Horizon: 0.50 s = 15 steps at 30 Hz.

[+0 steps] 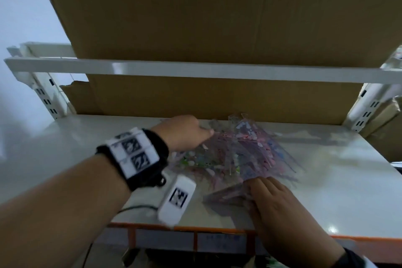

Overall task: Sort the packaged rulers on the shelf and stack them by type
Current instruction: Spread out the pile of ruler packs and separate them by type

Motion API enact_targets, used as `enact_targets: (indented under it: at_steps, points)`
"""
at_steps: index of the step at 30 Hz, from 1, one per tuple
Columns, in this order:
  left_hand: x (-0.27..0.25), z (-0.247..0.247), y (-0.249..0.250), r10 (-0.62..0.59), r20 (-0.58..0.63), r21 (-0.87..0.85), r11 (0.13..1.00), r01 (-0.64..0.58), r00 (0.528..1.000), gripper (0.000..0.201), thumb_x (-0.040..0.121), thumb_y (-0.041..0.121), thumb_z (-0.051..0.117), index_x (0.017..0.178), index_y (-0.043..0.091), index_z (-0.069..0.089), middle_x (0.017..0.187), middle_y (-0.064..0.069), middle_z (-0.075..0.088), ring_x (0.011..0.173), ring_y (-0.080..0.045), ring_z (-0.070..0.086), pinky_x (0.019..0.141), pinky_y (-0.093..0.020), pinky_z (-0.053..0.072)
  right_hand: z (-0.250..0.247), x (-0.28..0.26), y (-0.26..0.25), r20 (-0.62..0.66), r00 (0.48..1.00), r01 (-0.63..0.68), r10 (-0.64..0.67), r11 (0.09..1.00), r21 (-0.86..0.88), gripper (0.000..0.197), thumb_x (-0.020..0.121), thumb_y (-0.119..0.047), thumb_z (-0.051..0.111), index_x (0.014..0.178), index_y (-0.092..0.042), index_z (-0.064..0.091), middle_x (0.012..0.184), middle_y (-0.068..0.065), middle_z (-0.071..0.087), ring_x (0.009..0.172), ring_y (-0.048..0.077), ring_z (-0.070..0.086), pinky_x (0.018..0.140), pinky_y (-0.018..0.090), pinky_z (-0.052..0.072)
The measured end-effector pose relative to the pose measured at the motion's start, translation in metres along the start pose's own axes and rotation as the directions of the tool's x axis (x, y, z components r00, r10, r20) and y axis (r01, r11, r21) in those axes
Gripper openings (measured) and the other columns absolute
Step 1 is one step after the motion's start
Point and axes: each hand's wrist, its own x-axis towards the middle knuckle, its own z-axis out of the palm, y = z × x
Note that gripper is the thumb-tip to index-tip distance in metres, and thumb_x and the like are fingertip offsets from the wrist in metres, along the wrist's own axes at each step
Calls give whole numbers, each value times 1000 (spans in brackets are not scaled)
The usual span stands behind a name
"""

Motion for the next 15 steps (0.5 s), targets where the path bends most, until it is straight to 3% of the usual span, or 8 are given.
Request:
enact_targets:
  at_steps: [2, 4, 7, 10, 13, 15]
  points:
    - [28, -6, 7, -99, 74, 25, 995, 97, 992, 62, 90, 68, 47, 91, 9, 64, 78, -2, 62, 71, -22, 56, 60, -29, 39, 0, 0, 0, -2, 1000, -10, 9, 1000, -8, 28, 73, -24, 75, 99, -21, 63, 87, -4, 66, 76, 21, 65, 63, 31, 56]
    - [45, -1, 14, -132, 133, 37, 991, 128, 982, 65, 83, 75, 50, 93, 12, 62, 81, 1, 66, 72, -18, 59, 59, -28, 40, 0, 0, 0, 10, 1000, -17, 18, 1000, -9, 26, 73, -25, 73, 97, -20, 64, 86, -4, 66, 75, 21, 65, 62, 33, 56]
    - [60, 9, 21, -154, 181, 32, 988, 151, 971, 74, 72, 84, 54, 108, 21, 65, 99, 3, 65, 82, -18, 59, 67, -29, 43, -1, 0, 0, 1, 1000, -19, 19, 999, -30, 24, 69, -27, 70, 92, -21, 64, 81, -6, 65, 71, 18, 65, 60, 27, 55]
    - [64, 17, 29, -123, 177, 72, 991, 112, 976, 73, 72, 82, 56, 114, 23, 66, 115, 1, 66, 79, -15, 56, 64, -27, 42, -2, 1, -2, -11, 1000, -27, 27, 999, -38, 23, 68, -30, 70, 89, -23, 65, 79, -9, 64, 68, 15, 64, 58, 22, 53]
    - [67, 20, 31, -100, 184, 105, 991, 82, 978, 53, 78, 73, 59, 94, 23, 65, 100, 3, 65, 76, -13, 56, 64, -27, 43, -4, 1, -2, 13, 999, -45, 46, 999, -20, 21, 71, -31, 68, 90, -25, 63, 80, -11, 64, 70, 12, 63, 60, 23, 52]
    - [65, 16, 30, -104, 200, 127, 989, 80, 974, 49, 81, 69, 61, 89, 21, 63, 101, 1, 68, 85, -20, 61, 70, -29, 45, -3, 3, -1, 91, 994, -57, 57, 998, 0, 22, 81, -33, 60, 101, -25, 62, 93, -10, 64, 85, 13, 63, 74, 24, 49]
